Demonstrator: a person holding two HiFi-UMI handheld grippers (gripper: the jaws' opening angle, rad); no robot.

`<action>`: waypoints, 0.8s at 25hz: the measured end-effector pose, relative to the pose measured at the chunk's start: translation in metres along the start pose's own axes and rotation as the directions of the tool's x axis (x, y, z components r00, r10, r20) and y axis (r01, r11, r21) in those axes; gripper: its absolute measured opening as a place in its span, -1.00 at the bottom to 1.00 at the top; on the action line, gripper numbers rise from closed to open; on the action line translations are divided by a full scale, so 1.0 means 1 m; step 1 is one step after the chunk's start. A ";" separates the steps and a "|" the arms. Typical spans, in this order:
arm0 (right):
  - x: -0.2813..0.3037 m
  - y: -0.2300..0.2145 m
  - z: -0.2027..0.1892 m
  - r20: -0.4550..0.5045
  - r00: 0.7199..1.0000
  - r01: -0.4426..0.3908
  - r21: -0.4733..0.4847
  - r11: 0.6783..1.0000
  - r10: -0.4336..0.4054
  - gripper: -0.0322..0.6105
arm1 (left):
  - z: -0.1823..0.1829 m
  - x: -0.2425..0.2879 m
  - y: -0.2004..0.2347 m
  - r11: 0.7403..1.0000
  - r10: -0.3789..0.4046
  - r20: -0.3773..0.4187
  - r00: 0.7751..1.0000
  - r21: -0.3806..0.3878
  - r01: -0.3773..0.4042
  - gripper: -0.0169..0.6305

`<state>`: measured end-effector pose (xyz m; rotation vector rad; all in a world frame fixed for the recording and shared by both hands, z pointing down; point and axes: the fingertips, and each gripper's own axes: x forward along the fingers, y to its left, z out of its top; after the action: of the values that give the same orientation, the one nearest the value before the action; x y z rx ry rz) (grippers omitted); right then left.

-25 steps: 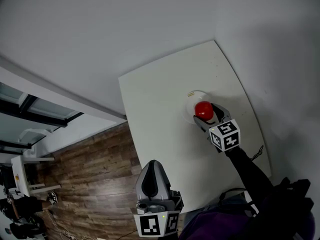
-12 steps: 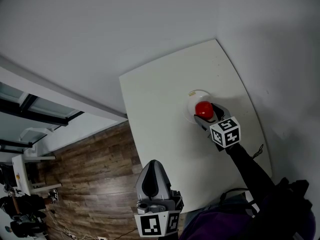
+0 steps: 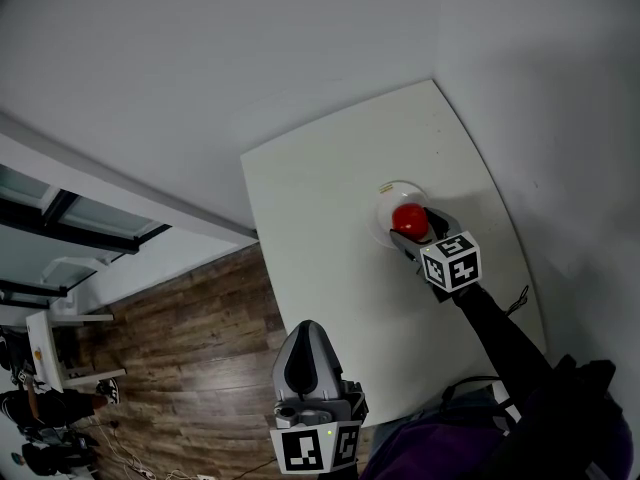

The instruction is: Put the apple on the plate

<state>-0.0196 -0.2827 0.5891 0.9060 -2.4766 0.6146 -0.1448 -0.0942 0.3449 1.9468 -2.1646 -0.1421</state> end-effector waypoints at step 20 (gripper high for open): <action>-0.056 0.004 0.070 0.196 0.980 0.046 -0.053 0.998 -0.034 0.23 | 0.015 -0.003 -0.009 1.000 -0.028 0.052 0.998 -0.005 0.028 -0.92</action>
<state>-0.0001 -0.2905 0.5022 1.0356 -2.6267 0.4573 -0.1395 -0.0937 0.3285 1.9923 -2.1670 -0.2048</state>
